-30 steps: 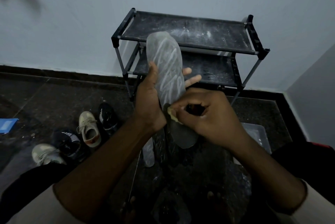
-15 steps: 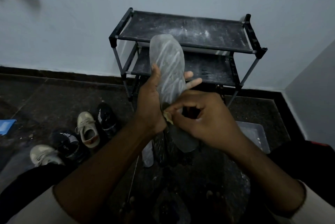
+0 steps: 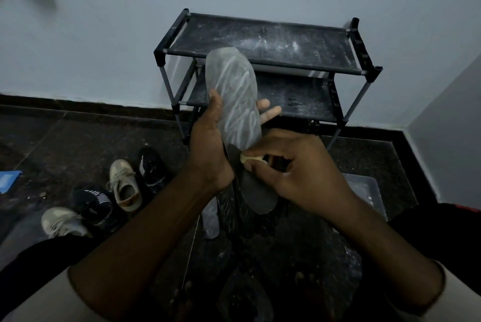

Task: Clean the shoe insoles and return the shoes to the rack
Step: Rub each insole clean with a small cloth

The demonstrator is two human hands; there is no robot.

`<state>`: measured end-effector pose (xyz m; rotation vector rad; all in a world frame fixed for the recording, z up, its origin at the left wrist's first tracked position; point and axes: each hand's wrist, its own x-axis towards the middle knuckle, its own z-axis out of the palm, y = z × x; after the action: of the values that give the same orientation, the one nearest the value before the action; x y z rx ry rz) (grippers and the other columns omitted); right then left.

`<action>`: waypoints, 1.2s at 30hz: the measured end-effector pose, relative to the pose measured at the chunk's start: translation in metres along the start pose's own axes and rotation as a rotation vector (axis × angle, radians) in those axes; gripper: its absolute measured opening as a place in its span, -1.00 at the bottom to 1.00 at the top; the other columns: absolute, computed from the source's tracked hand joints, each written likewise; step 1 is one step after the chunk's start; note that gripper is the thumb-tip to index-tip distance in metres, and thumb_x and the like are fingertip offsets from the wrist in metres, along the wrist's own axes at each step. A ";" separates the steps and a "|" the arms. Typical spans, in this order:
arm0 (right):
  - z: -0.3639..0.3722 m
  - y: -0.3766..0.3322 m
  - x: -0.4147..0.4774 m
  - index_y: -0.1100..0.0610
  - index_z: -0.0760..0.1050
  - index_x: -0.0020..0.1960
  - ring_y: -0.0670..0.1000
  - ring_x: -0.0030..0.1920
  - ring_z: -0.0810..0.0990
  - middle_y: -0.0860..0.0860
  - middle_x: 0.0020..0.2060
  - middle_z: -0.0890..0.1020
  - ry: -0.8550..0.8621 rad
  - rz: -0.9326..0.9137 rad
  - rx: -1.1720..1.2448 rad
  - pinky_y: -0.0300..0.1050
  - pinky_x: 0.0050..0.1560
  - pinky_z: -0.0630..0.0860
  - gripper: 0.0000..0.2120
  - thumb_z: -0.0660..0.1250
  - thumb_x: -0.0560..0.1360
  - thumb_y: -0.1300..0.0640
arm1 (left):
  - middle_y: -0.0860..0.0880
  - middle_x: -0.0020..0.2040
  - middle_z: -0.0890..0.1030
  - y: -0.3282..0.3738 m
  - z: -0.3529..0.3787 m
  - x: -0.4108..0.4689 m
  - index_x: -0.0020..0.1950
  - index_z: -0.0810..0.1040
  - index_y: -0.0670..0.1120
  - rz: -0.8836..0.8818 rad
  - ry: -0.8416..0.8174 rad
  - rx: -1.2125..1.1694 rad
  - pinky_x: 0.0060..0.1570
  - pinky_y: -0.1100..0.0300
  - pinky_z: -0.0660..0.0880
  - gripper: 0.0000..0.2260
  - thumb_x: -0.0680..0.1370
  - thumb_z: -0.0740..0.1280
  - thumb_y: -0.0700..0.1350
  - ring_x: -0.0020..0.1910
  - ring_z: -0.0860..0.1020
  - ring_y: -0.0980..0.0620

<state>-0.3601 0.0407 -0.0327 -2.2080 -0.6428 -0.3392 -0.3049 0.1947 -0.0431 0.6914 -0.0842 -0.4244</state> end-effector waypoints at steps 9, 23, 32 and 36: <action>-0.002 0.004 -0.001 0.08 0.73 -0.02 -0.05 -0.16 0.66 -0.03 -0.16 0.68 0.020 -0.004 -0.029 0.05 -0.15 0.58 -0.90 0.45 0.51 0.17 | -0.28 0.33 0.54 -0.003 0.001 0.002 0.42 0.46 -0.15 0.014 0.015 0.049 0.28 -0.20 0.50 -0.39 0.68 -0.07 0.25 0.38 0.51 -0.21; 0.000 0.001 -0.003 0.10 0.74 -0.06 -0.09 -0.19 0.63 -0.05 -0.20 0.66 0.011 -0.033 -0.039 0.01 -0.16 0.57 -0.93 0.48 0.50 0.21 | -0.31 0.46 0.41 -0.001 0.006 -0.003 0.54 0.28 -0.17 0.020 0.040 0.102 0.36 -0.24 0.42 -0.38 0.68 -0.06 0.25 0.39 0.49 -0.21; -0.002 0.001 -0.005 0.14 0.69 -0.19 -0.06 -0.22 0.63 -0.04 -0.25 0.63 -0.005 -0.047 -0.049 0.03 -0.18 0.54 -0.89 0.46 0.52 0.22 | -0.23 0.28 0.55 0.004 0.008 -0.003 0.49 0.35 -0.15 0.041 0.053 0.094 0.33 -0.28 0.43 -0.40 0.68 -0.04 0.25 0.37 0.51 -0.21; -0.011 0.010 -0.001 0.08 0.71 -0.12 -0.02 -0.12 0.69 -0.03 -0.18 0.68 0.084 -0.005 -0.035 0.04 -0.12 0.59 -0.95 0.47 0.50 0.19 | -0.20 0.24 0.57 0.005 0.008 -0.004 0.48 0.37 -0.12 0.041 0.061 0.131 0.21 -0.22 0.54 -0.41 0.68 -0.09 0.26 0.35 0.54 -0.19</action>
<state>-0.3559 0.0260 -0.0323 -2.2134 -0.6012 -0.4462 -0.3083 0.1949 -0.0328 0.8294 -0.0686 -0.3601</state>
